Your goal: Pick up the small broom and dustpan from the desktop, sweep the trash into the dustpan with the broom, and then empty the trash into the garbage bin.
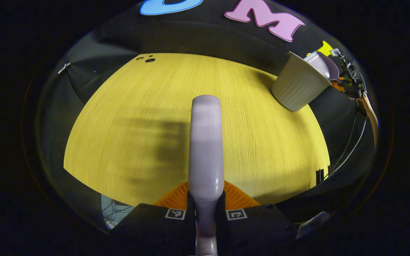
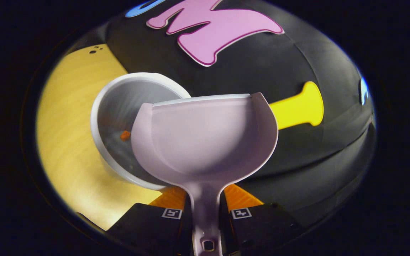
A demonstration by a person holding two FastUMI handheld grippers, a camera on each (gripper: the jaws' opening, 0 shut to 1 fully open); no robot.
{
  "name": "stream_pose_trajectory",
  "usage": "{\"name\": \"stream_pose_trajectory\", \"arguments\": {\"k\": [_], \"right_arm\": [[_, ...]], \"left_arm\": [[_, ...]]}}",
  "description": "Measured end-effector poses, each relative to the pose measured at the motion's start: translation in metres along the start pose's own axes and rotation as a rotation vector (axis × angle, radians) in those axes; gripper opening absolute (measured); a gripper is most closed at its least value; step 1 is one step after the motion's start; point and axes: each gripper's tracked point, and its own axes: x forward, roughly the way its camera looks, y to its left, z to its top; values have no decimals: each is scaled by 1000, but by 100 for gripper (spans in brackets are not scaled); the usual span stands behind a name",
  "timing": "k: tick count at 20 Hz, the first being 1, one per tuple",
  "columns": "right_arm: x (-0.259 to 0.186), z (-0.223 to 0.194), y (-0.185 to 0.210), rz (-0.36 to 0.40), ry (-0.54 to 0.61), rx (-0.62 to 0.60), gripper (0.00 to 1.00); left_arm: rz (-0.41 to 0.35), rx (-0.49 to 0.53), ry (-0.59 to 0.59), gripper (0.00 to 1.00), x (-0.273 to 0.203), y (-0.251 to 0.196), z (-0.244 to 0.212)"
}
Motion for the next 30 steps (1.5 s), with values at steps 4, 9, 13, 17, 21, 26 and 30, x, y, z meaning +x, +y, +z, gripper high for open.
{"name": "stream_pose_trajectory", "arguments": {"k": [4, 9, 13, 17, 21, 26, 30], "right_arm": [[-2, -4, 1, 67, 20, 206, 35], [-7, -7, 17, 167, 48, 458, 31], [-36, 8, 26, 186, 49, 573, 35], [-84, 34, 38, 196, 13, 697, 35], [-137, 57, 54, 199, -27, 762, 35], [-195, 86, 105, 272, -52, 847, 31], [-222, 101, 166, 344, -48, 844, 31]], "left_arm": [[-9, -43, -22, 27, -8, -14, 9], [6, -3, -65, 27, -15, -9, 25], [-22, -3, -79, 27, -17, 6, 38], [-32, 27, -101, 27, -19, 33, 50], [-67, 45, -106, 25, -16, 57, 57], [-96, 75, -98, 25, -2, 83, 62], [-98, 126, -73, 27, 13, 100, 55]]}}
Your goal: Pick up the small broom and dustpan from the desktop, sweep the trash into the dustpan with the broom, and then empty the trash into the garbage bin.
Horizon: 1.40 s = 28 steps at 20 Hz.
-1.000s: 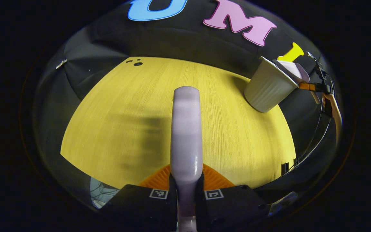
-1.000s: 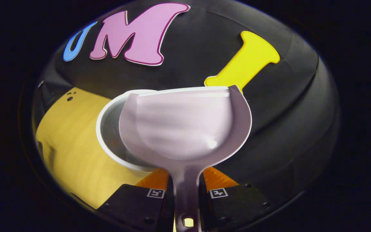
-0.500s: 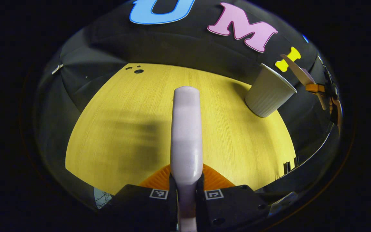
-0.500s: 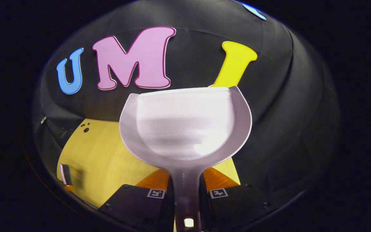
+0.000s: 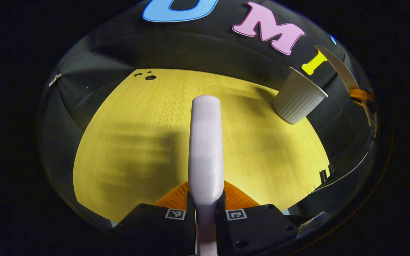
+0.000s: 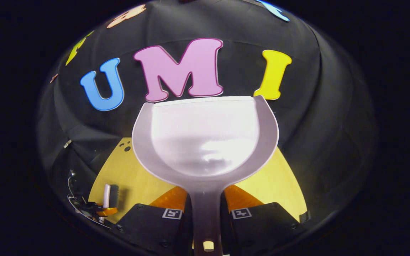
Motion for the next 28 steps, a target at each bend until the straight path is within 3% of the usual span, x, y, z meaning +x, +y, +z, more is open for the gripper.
{"name": "stream_pose_trajectory", "arguments": {"k": [2, 5, 7, 16, 18, 21, 22, 28], "right_arm": [[1, -26, 27, 40, 33, 8, 39], [9, -72, 52, 60, 107, -6, 31], [16, -108, 63, 68, 170, -24, 35], [81, -244, 65, 42, 434, -66, 35], [91, -263, 62, 36, 474, -60, 39], [102, -278, 61, 24, 524, -49, 31], [101, -280, 61, 24, 534, -45, 35], [107, -291, 57, 5, 574, -79, 37]], "left_arm": [[-4, 10, 15, 27, 6, 4, -5], [2, 29, 39, 27, 15, 9, -10], [21, 51, 53, 27, 23, 12, -11], [155, 118, 143, 27, 66, 21, -12], [185, 119, 174, 28, 74, 22, -14], [220, 117, 211, 28, 76, 23, -17], [231, 128, 215, 28, 75, 25, -18], [246, 195, 244, 32, 78, 23, -11]]}}
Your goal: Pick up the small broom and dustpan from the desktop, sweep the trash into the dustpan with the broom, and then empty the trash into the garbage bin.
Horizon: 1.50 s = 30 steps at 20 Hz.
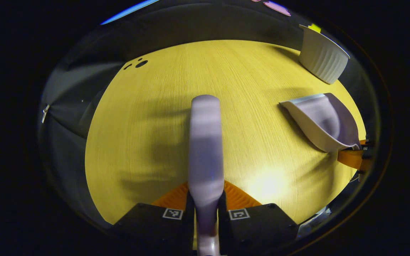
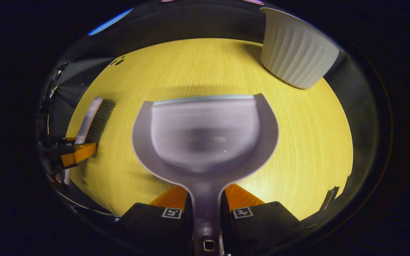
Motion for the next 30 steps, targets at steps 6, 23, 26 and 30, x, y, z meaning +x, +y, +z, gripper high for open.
{"name": "stream_pose_trajectory", "arguments": {"k": [6, 23, 26, 30], "right_arm": [[-4, 4, 6, 31, -16, 29, 56], [-216, 108, -12, -69, -724, 47, 100], [-256, 122, -6, -64, -883, 40, 100], [-291, 122, 8, -60, -1007, 10, 99]], "left_arm": [[-67, -27, -18, 66, -1, -16, -1], [-94, -91, -746, 96, -211, -6, 80], [-65, -122, -905, 95, -262, 6, 91], [18, -110, -1038, 96, -308, 17, 93]]}}
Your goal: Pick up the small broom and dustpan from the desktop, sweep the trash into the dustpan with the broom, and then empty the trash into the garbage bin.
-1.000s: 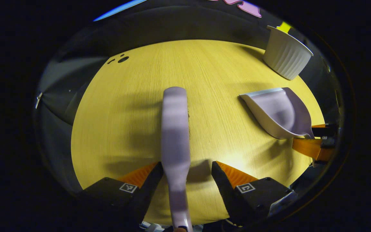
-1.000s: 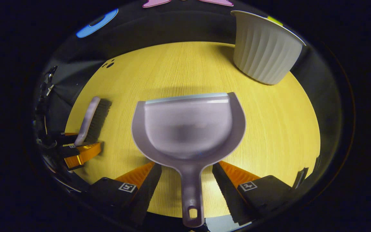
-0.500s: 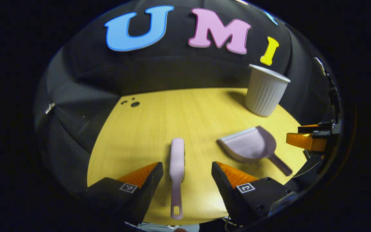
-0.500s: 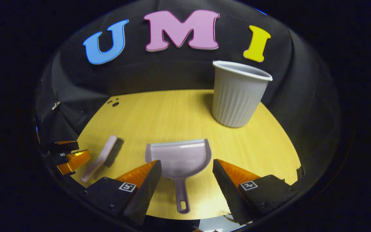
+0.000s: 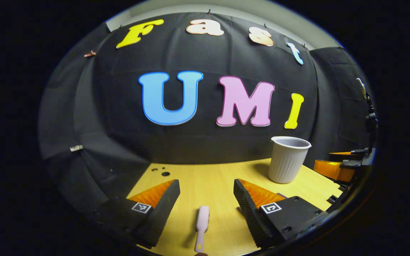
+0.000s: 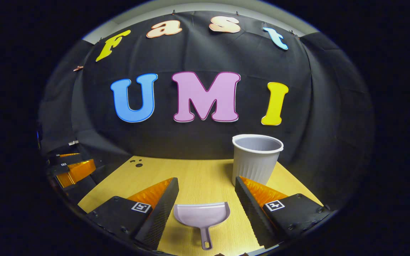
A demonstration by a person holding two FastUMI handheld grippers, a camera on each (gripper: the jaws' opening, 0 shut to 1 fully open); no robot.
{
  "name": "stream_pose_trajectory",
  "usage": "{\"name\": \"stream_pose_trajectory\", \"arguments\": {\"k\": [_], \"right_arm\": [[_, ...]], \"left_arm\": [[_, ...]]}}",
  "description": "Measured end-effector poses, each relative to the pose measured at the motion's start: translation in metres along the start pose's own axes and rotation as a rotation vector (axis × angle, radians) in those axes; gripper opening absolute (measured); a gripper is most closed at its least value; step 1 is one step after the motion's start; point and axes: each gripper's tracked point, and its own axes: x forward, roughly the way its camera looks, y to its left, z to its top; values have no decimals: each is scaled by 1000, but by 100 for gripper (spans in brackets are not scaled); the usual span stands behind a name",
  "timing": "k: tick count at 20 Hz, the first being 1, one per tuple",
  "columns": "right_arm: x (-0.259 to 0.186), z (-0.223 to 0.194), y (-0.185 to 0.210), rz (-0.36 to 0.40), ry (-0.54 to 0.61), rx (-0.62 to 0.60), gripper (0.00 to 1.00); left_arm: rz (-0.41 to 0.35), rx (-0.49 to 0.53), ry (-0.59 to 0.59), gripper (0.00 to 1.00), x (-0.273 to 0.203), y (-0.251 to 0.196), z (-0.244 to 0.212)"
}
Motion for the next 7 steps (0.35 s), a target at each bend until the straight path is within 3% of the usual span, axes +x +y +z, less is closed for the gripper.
{"name": "stream_pose_trajectory", "arguments": {"k": [7], "right_arm": [[-10, -14, 17, 47, 41, 35, 99]], "left_arm": [[-64, 9, 51, 95, -12, -33, -10]]}}
